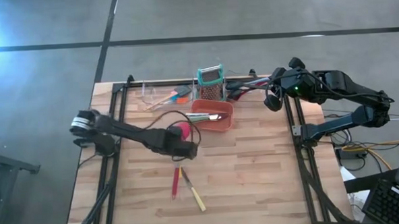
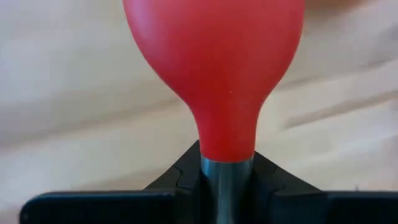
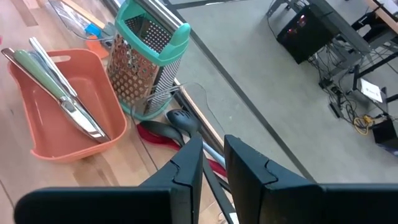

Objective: Pick & Place Kitchen Items
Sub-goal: Put the red serving spoon into the right transparent bin

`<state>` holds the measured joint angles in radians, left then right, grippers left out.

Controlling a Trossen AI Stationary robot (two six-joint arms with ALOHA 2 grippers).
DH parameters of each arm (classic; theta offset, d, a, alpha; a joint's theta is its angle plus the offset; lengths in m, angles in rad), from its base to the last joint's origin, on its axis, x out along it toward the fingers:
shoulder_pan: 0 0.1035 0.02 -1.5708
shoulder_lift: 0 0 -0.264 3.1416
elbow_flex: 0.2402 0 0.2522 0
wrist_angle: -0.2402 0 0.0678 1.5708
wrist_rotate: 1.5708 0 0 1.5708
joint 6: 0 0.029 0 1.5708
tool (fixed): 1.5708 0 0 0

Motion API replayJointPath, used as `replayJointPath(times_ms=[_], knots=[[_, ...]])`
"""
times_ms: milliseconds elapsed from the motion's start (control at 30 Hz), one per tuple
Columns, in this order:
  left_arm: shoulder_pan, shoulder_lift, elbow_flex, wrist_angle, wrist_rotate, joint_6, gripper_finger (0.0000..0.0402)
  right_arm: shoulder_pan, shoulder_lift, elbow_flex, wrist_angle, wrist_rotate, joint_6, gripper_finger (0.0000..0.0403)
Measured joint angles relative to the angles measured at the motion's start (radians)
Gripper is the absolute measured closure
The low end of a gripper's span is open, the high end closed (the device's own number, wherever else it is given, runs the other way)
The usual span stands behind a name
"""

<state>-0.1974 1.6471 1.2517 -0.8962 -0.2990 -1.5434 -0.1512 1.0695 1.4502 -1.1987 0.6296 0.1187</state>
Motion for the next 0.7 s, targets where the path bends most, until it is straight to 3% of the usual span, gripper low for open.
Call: replayJointPath(times_ms=[133,333,467,700], knots=[[-0.001,-0.102,0.004,0.097,-0.182,0.077,0.0334,0.0,0.0,0.0,-0.001,-0.001,0.0,0.0342],[0.007,-0.198,0.004,0.373,-0.368,0.365,0.0334,0.0,0.0,0.0,0.003,-0.021,0.001,0.0342],[0.035,-0.214,0.003,0.573,-0.393,0.577,0.0334,0.0,0.0,0.0,0.033,-0.094,0.004,0.0342],[0.112,-0.206,0.002,0.839,-0.362,0.839,0.0334,0.0,0.0,0.0,0.113,-0.355,-0.038,0.0342]])
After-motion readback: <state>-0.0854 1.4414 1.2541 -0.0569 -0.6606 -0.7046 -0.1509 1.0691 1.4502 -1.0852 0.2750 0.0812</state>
